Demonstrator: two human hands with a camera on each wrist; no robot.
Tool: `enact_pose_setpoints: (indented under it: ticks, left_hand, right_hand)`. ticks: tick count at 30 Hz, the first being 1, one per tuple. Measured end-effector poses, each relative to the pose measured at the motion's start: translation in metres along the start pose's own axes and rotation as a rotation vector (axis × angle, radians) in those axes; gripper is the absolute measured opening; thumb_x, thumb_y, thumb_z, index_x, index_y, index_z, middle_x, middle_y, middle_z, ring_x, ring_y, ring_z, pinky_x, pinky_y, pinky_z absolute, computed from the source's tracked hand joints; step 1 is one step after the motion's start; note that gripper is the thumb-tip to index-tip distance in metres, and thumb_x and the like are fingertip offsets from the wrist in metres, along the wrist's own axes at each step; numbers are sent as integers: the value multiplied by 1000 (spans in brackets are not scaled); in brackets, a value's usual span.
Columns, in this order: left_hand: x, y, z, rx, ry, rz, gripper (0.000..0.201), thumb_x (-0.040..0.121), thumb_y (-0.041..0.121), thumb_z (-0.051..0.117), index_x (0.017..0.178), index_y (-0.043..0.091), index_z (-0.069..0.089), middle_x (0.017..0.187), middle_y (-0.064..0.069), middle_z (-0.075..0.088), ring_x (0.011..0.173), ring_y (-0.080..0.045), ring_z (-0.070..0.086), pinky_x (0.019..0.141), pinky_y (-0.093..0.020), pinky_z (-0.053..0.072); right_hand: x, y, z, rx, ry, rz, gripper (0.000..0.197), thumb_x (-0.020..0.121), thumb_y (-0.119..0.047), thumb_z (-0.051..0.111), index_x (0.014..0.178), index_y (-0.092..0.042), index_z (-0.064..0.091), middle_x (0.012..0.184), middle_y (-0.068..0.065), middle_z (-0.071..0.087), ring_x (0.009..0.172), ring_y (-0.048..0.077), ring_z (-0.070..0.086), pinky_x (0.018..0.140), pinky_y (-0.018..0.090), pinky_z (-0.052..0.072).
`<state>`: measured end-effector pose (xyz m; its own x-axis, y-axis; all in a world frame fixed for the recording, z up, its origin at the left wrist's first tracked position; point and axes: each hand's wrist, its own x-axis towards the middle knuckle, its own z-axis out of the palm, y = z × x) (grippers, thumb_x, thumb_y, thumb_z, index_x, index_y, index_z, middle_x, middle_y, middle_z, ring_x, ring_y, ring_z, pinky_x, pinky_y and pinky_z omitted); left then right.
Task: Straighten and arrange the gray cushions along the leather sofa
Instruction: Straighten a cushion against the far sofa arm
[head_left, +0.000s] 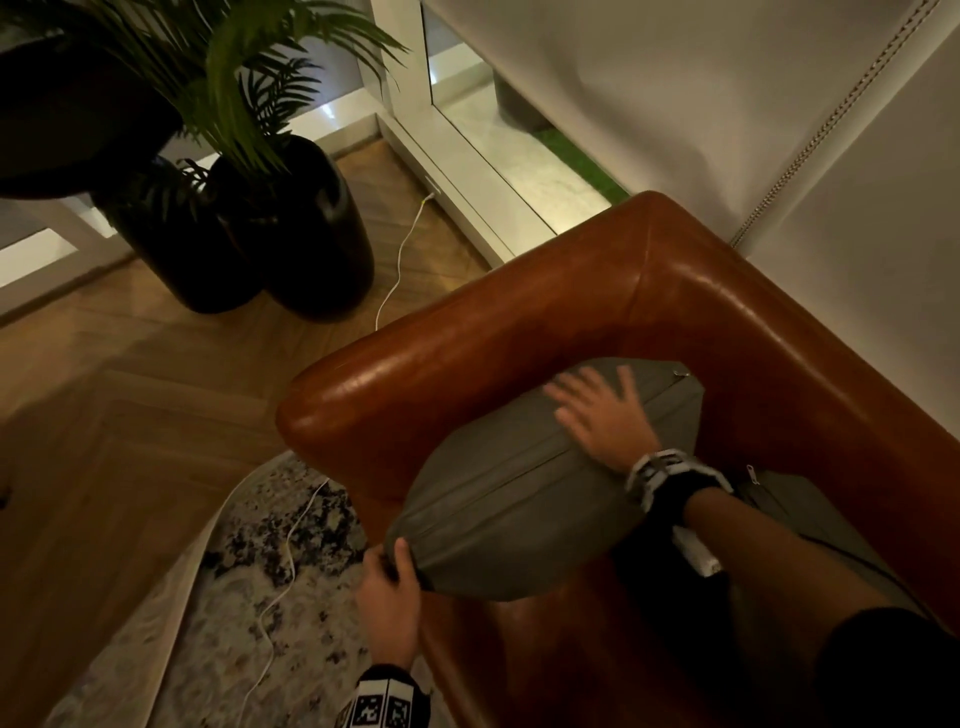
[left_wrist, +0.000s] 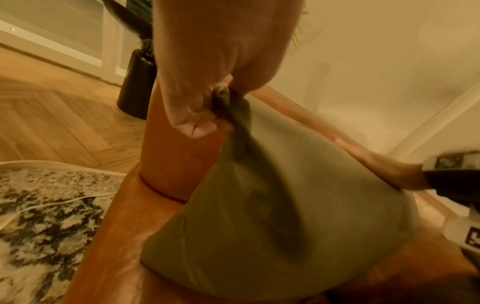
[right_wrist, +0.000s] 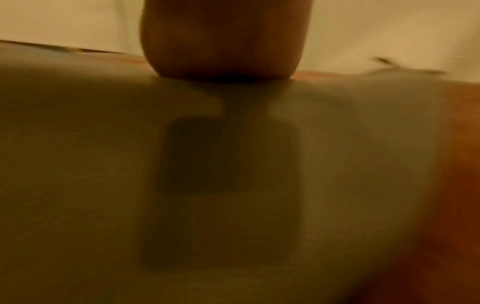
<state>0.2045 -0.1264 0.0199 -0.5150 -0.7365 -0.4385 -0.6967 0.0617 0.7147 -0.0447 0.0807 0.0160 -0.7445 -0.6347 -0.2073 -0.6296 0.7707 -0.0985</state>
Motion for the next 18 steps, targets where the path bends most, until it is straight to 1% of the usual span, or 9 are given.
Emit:
enact_pose_setpoints:
  ticks: [2,3,5,7,8,10,12,15,18]
  left_hand:
    - [4,1,-3,-40,-81,22,39,96,32,45,133,19,45,128,-13,56,114,-31,55,97,-42,46]
    - [6,4,-3,-71,-107,28,35,96,32,43,130,23,48,127,-8,56,115,-27,54,98,-40,44]
    - [10,12,-3,-140,-100,-7,25,96,39,41,108,24,58,106,1,61,104,-22,55,92,-35,44]
    - [18,22,-4,-211,-53,-36,28,94,41,44,89,19,61,88,4,62,94,-24,59,86,-38,47]
    - [22,23,-5,-242,-34,-35,28,94,38,48,87,15,63,87,-1,64,93,-26,61,87,-42,49]
    - [31,25,-7,-311,4,-12,25,92,28,54,93,5,64,94,-11,67,95,-29,62,92,-46,49]
    - [35,22,-7,-320,48,-13,20,92,22,56,97,3,62,97,-12,64,96,-28,60,93,-44,47]
    - [34,15,-1,-230,97,-51,18,91,27,57,94,10,60,93,-8,60,93,-27,58,88,-40,45]
    - [31,15,5,-96,114,-10,23,94,30,50,97,8,57,93,-11,60,87,-27,56,76,-35,41]
  right_hand:
    - [-2,42,-7,16,6,277,59,93,-54,2,143,-37,29,151,-4,34,142,26,20,110,60,0]
    - [-2,58,-10,52,-15,397,55,95,-52,9,143,-34,29,150,0,35,141,29,22,110,60,4]
    - [-1,74,-18,209,-57,555,50,98,-47,25,137,-19,39,142,12,43,131,36,33,106,58,19]
    - [2,79,-26,362,-4,553,41,97,-39,37,120,-8,51,127,18,51,117,38,41,97,53,31]
    - [4,79,-29,415,53,533,34,96,-35,42,111,-6,54,119,19,54,112,37,43,93,50,32]
    - [10,80,-38,460,166,516,26,94,-30,48,101,-6,56,110,17,55,107,35,44,88,47,32]
    - [16,76,-41,459,205,527,24,93,-30,50,100,-7,56,109,16,56,106,34,43,87,46,32]
    - [20,67,-36,432,196,588,24,93,-30,49,103,-9,55,113,14,54,109,34,42,89,46,30]
    - [16,55,-36,289,159,627,37,94,-36,44,120,-11,51,128,14,50,121,33,37,98,53,26]
